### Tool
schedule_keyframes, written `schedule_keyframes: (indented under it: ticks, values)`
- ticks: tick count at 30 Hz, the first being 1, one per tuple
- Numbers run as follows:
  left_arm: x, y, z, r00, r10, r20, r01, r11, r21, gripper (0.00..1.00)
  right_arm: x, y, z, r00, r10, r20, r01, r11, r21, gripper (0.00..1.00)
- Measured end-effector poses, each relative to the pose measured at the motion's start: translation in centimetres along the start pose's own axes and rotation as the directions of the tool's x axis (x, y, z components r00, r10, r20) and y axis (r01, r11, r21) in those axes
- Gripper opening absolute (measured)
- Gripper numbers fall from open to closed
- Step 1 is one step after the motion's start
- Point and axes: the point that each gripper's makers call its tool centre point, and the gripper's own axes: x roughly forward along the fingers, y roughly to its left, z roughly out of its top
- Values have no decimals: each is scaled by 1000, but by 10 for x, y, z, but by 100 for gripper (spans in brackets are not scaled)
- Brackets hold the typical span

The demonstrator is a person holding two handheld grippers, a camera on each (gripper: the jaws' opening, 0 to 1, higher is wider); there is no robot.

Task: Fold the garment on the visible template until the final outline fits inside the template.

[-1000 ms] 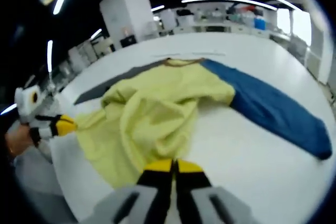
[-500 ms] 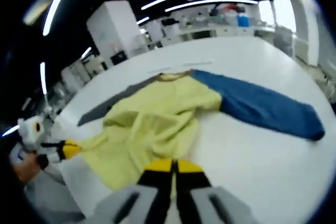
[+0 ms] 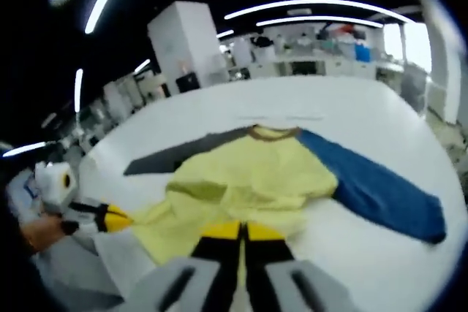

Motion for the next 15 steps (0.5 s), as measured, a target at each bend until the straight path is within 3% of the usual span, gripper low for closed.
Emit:
schedule_keyframes:
  ticks: [7,15]
  values:
    - [1,-3,1,1000,-13,-4,13,1000,-13,0,34,19,10,999,37,-22,-38,997,-64,0]
    - [2,-3,-1,1000,-17,-9,16,1000,-24,0,62,32,0,994,58,-88,-67,993,-94,0]
